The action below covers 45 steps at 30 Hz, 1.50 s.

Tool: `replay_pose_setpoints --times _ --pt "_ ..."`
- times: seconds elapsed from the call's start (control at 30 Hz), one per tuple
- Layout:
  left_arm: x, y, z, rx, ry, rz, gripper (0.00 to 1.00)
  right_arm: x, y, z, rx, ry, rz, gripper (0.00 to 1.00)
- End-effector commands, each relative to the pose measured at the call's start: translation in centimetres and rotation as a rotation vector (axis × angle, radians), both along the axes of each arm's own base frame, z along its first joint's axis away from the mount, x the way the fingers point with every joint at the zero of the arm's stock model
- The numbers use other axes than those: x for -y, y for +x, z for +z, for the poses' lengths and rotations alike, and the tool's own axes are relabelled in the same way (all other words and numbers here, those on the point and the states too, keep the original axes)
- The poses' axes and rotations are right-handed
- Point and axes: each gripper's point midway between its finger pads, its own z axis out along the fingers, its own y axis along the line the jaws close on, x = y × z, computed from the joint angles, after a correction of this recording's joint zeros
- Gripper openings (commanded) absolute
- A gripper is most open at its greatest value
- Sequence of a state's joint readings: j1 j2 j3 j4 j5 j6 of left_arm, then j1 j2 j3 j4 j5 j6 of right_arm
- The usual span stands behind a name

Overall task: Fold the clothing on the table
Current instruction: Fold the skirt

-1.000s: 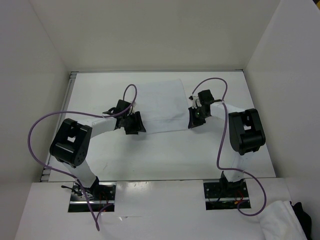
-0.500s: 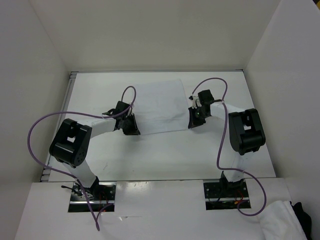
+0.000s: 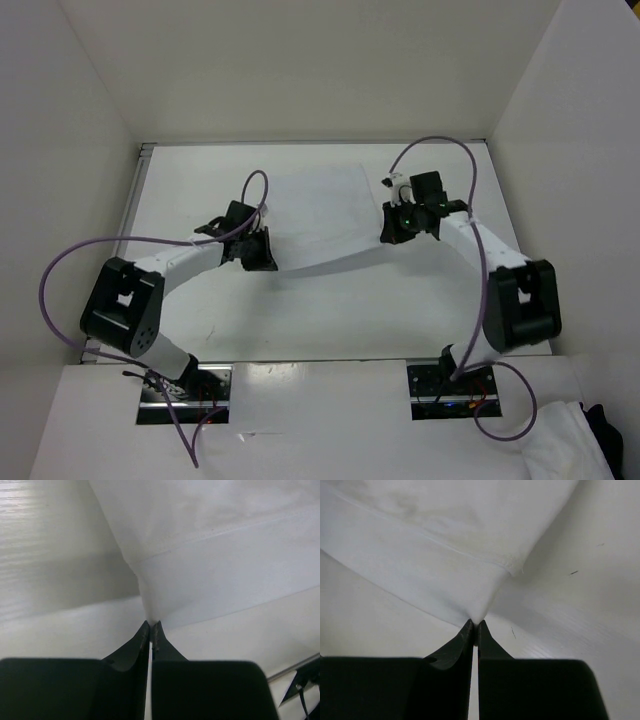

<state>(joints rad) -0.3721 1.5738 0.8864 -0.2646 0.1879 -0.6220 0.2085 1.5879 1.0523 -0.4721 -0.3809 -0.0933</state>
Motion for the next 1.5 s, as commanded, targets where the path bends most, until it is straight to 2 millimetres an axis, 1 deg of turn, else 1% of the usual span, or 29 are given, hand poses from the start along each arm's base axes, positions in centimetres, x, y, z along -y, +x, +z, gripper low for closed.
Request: replay_pose_setpoints --times 0.0,0.1,0.13,0.17,0.23,0.33,0.37,0.4,0.43,0.53,0.63,0.67,0.77,0.8,0.83,0.87,0.9,0.93,0.97,1.0,1.03,1.07,1.13,1.17,1.27,1.33,1.37,1.4,1.47 --pt "0.7 -1.8 2.9 0.032 -0.014 -0.097 0.0 0.5 -0.9 5.8 0.234 -0.02 0.125 0.0" --pt "0.7 -3.3 3.7 0.029 -0.042 -0.128 0.0 0.9 -2.7 6.5 0.265 -0.047 0.189 0.0" --pt "1.1 -3.6 4.2 0.04 -0.055 -0.145 0.0 0.9 -3.4 6.4 0.25 -0.046 0.21 0.0" --pt "1.2 -4.0 5.2 0.053 -0.074 -0.154 0.0 1.1 -3.8 6.5 0.246 -0.053 0.22 0.0" --pt "1.6 -4.9 6.7 0.055 -0.104 -0.171 0.0 0.9 -4.7 7.4 0.266 -0.045 0.254 0.0" --pt "1.3 -5.7 10.4 0.133 -0.137 -0.167 0.0 1.2 -6.5 8.3 0.278 -0.051 0.295 0.0" --pt "1.5 -5.9 11.6 0.155 -0.154 -0.176 0.0 1.1 -6.7 8.9 0.29 -0.045 0.309 0.0" --pt "1.5 -6.3 12.1 0.157 -0.17 -0.176 0.0 1.2 -6.9 9.0 0.293 -0.05 0.317 0.0" --pt "1.4 -6.6 13.6 0.19 -0.187 -0.171 0.0 1.3 -7.4 9.3 0.296 -0.06 0.333 0.0" --pt "1.5 -7.3 16.3 0.245 -0.238 -0.172 0.0 1.7 -8.2 8.8 0.278 -0.083 0.373 0.0" --pt "1.9 -7.2 17.8 0.272 -0.285 -0.151 0.0 1.9 -7.8 8.2 0.264 -0.093 0.347 0.0" --pt "1.9 -7.3 17.9 0.265 -0.291 -0.143 0.0 1.8 -7.4 8.7 0.279 -0.086 0.334 0.0" --pt "2.1 -6.3 17.6 0.259 -0.287 -0.133 0.0 0.6 -7.2 9.7 0.292 -0.022 0.348 0.0" --pt "2.0 -5.7 17.9 0.266 -0.294 -0.118 0.0 0.4 -7.0 9.6 0.285 -0.01 0.346 0.0" --pt "1.8 -5.2 17.3 0.246 -0.285 -0.104 0.0 -0.1 -6.8 10.3 0.304 0.017 0.353 0.0" --pt "1.6 -5.0 17.1 0.231 -0.278 -0.093 0.0 -0.4 -6.6 10.2 0.284 0.035 0.349 0.0" --pt "1.5 -4.6 16.3 0.207 -0.268 -0.082 0.0 -0.7 -6.5 10.1 0.275 0.053 0.348 0.0" --pt "1.4 -4.4 16.0 0.192 -0.27 -0.078 0.0 -1.1 -6.0 10.9 0.281 0.073 0.346 0.0" --pt "1.3 -4.2 15.8 0.181 -0.273 -0.074 0.0 -1.8 -5.9 10.5 0.236 0.115 0.342 0.0" --pt "1.4 -4.1 15.4 0.17 -0.269 -0.073 0.0 -2.2 -5.6 10.7 0.221 0.139 0.344 0.0" --pt "1.4 -4.0 15.8 0.18 -0.272 -0.074 0.0 -2.6 -5.3 11.3 0.211 0.162 0.344 0.0" --pt "1.1 -3.8 15.8 0.181 -0.271 -0.064 0.0 -3.3 -5.3 11.1 0.167 0.205 0.339 0.0" --pt "0.9 -3.7 16.2 0.187 -0.278 -0.046 0.0 -3.1 -4.7 11.5 0.157 0.231 0.298 0.0" --pt "0.0 -3.4 16.0 0.178 -0.272 -0.016 0.0 -3.3 -4.6 11.8 0.158 0.248 0.289 0.0" --pt "-0.6 -3.1 15.5 0.171 -0.267 0.008 0.0 -3.5 -3.8 11.6 0.153 0.265 0.248 0.0" --pt "-0.8 -3.1 15.9 0.17 -0.281 0.035 0.0 -3.4 -2.8 11.6 0.149 0.265 0.203 0.0" --pt "-1.0 -2.9 15.8 0.174 -0.269 0.046 0.0 -3.5 -2.7 11.7 0.149 0.272 0.193 0.0" --pt "-1.6 -2.8 15.9 0.18 -0.259 0.066 0.0 -3.3 -2.0 11.9 0.144 0.279 0.156 0.0" --pt "-1.8 -2.8 15.5 0.166 -0.261 0.085 0.0 -3.4 -1.1 12.3 0.162 0.288 0.13 0.0"
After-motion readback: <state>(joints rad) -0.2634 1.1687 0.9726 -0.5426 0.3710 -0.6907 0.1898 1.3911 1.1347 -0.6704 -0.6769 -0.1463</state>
